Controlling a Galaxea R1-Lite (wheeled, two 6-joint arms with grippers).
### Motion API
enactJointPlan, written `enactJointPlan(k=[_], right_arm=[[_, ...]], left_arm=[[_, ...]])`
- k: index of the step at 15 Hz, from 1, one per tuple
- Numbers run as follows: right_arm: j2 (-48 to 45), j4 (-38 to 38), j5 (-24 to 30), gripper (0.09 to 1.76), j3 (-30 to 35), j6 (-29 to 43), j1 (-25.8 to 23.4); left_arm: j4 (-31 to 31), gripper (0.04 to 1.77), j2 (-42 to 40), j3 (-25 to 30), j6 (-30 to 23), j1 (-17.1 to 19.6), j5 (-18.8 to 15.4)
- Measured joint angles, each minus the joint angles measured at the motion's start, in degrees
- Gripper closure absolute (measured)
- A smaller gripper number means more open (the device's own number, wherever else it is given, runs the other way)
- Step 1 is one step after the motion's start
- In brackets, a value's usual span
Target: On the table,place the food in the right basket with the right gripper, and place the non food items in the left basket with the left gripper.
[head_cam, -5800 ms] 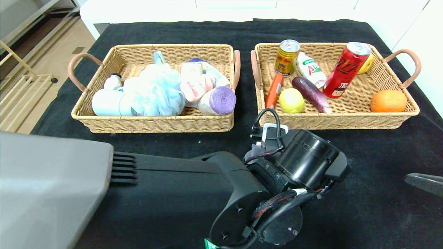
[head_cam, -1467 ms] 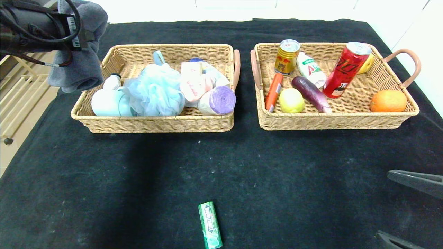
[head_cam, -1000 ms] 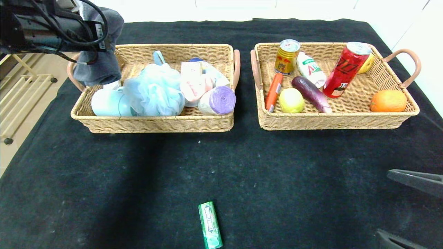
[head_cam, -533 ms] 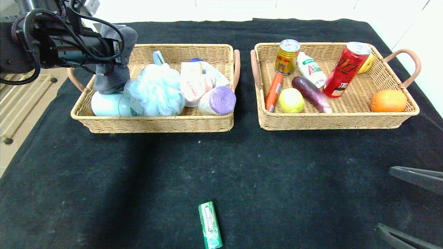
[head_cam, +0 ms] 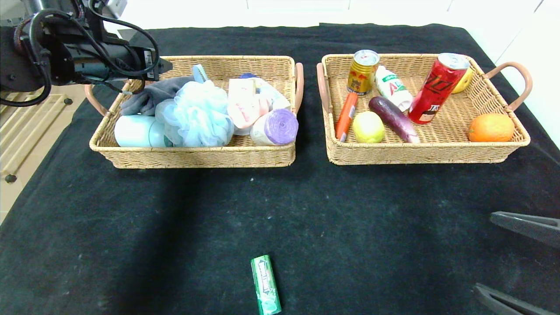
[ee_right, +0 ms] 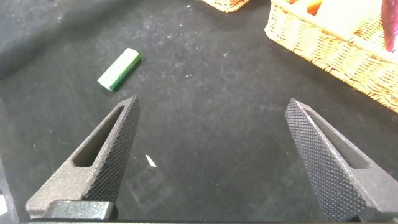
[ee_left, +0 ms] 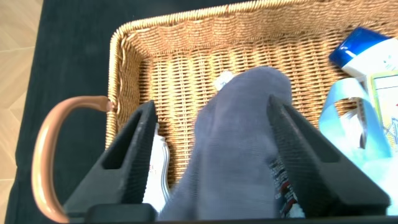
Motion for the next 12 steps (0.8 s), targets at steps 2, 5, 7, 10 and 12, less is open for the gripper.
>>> enactJointPlan(k=[2, 5, 7, 10, 12], right_arm=[[0.2, 0.0, 0.0, 0.14, 0.1, -0.1, 0.0], [0.1, 0.0, 0.0, 0.14, 0.2, -0.1, 0.1], [0.2, 0.0, 0.0, 0.14, 0.2, -0.1, 0.1], [0.7, 0.0, 0.0, 0.14, 0.4, -0.1, 0.2], [0.9, 0.1, -0.1, 0.14, 0.3, 0.0, 0.2]], left_arm=[[0.5, 0.39, -0.8, 0.2, -0.2, 0.0, 0.2], [4.1, 0.30, -4.3, 1.5, -0.5, -0.4, 0.3], [7.9, 0.25, -9.5, 5.5, -0.4, -2.2, -0.6], [9.8, 0.20, -20.0, 19.8, -0.1, -7.4, -3.4], [10.0, 0.18, -27.8, 31.0, 0.4, -11.4, -6.7]])
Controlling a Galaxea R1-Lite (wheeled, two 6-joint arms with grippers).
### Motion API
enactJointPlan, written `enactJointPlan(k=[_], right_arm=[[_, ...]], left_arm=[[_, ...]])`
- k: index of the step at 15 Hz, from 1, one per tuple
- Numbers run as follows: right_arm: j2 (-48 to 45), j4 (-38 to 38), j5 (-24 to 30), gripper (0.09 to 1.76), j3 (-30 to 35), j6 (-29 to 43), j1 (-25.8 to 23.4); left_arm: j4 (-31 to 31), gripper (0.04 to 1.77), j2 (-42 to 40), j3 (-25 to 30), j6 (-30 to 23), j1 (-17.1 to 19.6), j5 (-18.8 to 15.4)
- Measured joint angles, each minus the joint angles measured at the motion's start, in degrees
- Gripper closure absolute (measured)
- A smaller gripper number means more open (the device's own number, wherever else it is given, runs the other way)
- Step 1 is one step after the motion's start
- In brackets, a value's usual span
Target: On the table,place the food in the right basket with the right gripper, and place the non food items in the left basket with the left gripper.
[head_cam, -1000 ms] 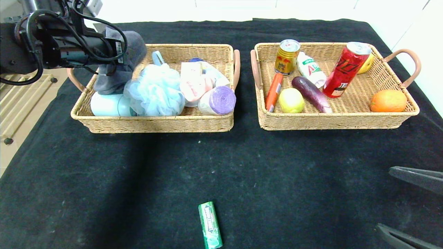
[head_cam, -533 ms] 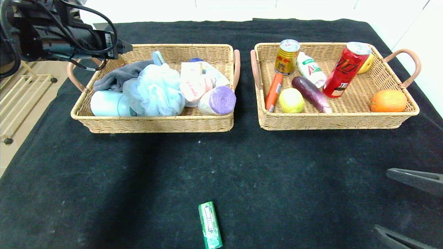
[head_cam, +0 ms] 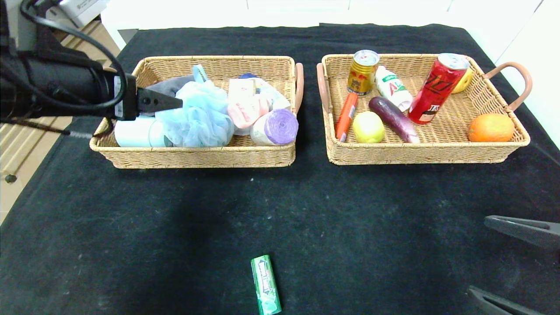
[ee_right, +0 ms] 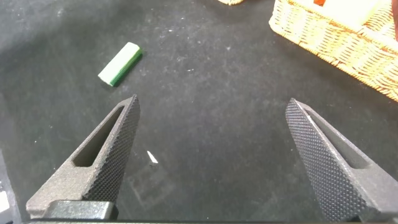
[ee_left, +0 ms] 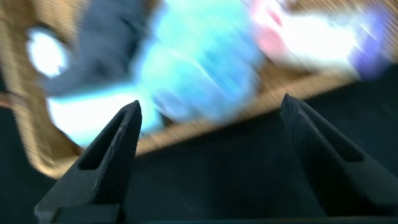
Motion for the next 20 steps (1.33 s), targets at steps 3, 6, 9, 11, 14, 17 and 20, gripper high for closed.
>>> enactJointPlan(k=[3, 6, 9, 11, 14, 17, 20], right_arm=[[0.5, 0.3, 0.0, 0.14, -0.2, 0.1, -0.2], [2.1, -0.1, -0.1, 0.14, 0.1, -0.1, -0.3], [4.5, -0.1, -0.1, 0.14, 0.3, -0.5, -0.3], [5.4, -0.1, -0.1, 0.14, 0.3, -0.4, -0.3], [5.6, -0.3, -0.1, 0.14, 0.2, -0.4, -0.3], [5.6, -0.3, -0.1, 0.14, 0.1, -0.3, -0.4], [5.7, -0.2, -0.1, 0.14, 0.1, -0.3, -0.4]], left_arm=[[-2.8, 0.15, -10.0, 15.7, 1.3, -4.7, -4.9], [-9.1, 0.13, -14.6, 25.9, -0.6, -9.6, -6.1], [-9.8, 0.12, -14.5, 28.3, -7.7, -13.4, -3.1], [-9.8, 0.12, -12.4, 27.3, -11.3, -16.1, 2.5], [-9.4, 0.11, -7.2, 25.4, -19.1, -22.4, 11.8], [-6.4, 0.11, -0.7, 22.0, -27.3, -28.5, 23.2], [1.0, 0.10, 5.2, 17.3, -34.4, -33.1, 26.7]])
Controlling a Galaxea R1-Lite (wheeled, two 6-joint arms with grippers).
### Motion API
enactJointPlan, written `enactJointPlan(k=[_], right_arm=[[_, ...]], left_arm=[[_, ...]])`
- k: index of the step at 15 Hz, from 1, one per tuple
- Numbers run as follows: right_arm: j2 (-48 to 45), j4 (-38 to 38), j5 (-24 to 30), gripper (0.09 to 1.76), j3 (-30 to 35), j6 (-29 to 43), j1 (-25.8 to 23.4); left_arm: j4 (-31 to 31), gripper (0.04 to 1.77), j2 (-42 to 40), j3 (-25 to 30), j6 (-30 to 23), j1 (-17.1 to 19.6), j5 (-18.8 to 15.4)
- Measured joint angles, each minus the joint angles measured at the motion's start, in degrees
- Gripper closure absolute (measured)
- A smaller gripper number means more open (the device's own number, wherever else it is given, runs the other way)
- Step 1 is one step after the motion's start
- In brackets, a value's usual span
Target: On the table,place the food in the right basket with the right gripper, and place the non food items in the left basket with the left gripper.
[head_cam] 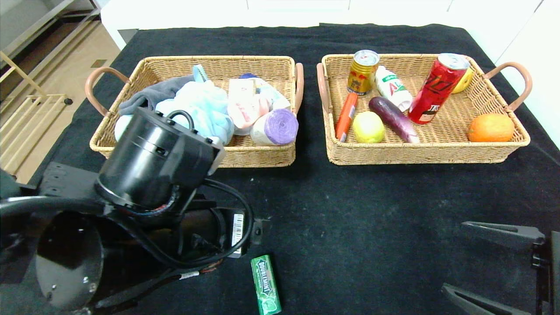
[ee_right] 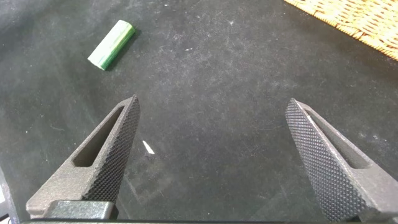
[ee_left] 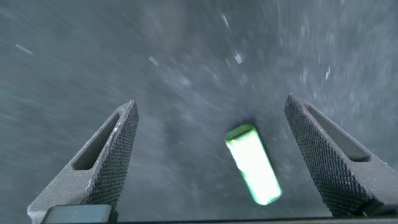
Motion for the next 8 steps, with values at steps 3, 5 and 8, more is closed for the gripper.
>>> enactJointPlan(k=[3, 5, 8], right_arm=[[0.1, 0.0, 0.0, 0.14, 0.0, 0.0, 0.0], [0.3, 0.0, 0.0, 0.14, 0.1, -0.1, 0.0], [0.3, 0.0, 0.0, 0.14, 0.1, -0.1, -0.1]], left_arm=[[3.0, 0.10, 3.9, -2.0, -3.7, -2.7, 0.4], [3.4, 0.10, 6.1, -2.4, -4.9, -3.5, 0.4], [3.4, 0.10, 8.0, -2.3, -5.2, -3.8, 0.1]])
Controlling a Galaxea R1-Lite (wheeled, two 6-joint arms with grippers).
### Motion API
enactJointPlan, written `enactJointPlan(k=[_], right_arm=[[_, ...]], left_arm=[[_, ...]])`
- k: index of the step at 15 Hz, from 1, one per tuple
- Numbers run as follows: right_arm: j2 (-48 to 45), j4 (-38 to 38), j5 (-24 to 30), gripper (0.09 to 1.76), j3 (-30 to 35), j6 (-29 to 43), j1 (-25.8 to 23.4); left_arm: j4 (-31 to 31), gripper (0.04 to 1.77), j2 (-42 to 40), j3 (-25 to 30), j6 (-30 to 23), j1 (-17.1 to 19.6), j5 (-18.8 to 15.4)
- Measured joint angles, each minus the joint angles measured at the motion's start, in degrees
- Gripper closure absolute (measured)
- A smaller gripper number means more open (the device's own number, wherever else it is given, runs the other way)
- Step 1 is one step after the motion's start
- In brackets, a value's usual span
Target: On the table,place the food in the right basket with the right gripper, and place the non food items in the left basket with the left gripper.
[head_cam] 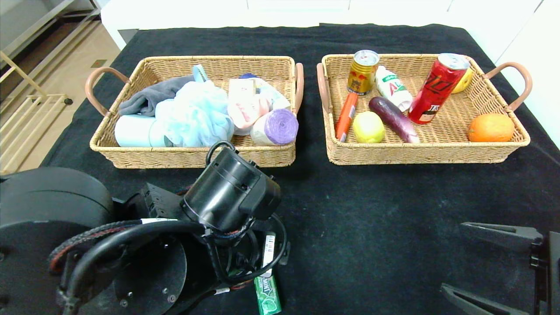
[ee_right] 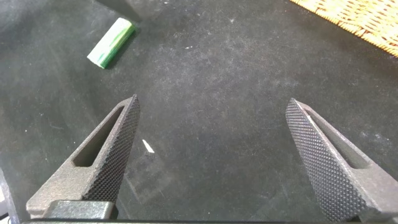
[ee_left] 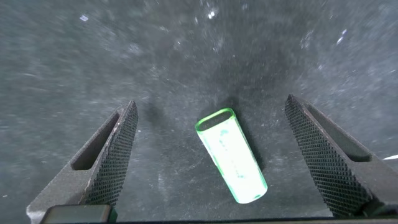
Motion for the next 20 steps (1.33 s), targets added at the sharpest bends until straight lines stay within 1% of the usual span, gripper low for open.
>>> enactJointPlan(k=[3, 5, 7, 11, 13, 17, 20], right_arm=[[0.1, 0.0, 0.0, 0.14, 0.0, 0.0, 0.0], [0.1, 0.0, 0.0, 0.14, 0.0, 0.0, 0.0], [0.1, 0.0, 0.0, 0.14, 0.0, 0.0, 0.0], [0.2, 0.0, 0.0, 0.14, 0.0, -0.1, 0.0], [0.2, 0.0, 0.0, 0.14, 0.0, -0.2, 0.1], [0.4, 0.0, 0.0, 0.14, 0.1, -0.3, 0.1], [0.6, 0.0, 0.0, 0.14, 0.2, -0.3, 0.1]], left_arm=[[0.3, 0.10, 1.4, 0.2, -0.1, -0.1, -0.4], [1.7, 0.09, 2.0, 0.1, -1.3, -0.4, -0.6], [3.8, 0.09, 2.5, -0.4, -1.9, -0.8, -1.3], [9.0, 0.09, 2.6, -2.9, -3.7, -1.7, -3.0], [10.8, 0.09, 2.6, -3.9, -4.3, -2.4, -3.2], [11.8, 0.09, 2.9, -4.4, -4.6, -3.1, -5.6], [12.3, 0.09, 4.0, -4.5, -4.7, -3.2, -5.7]])
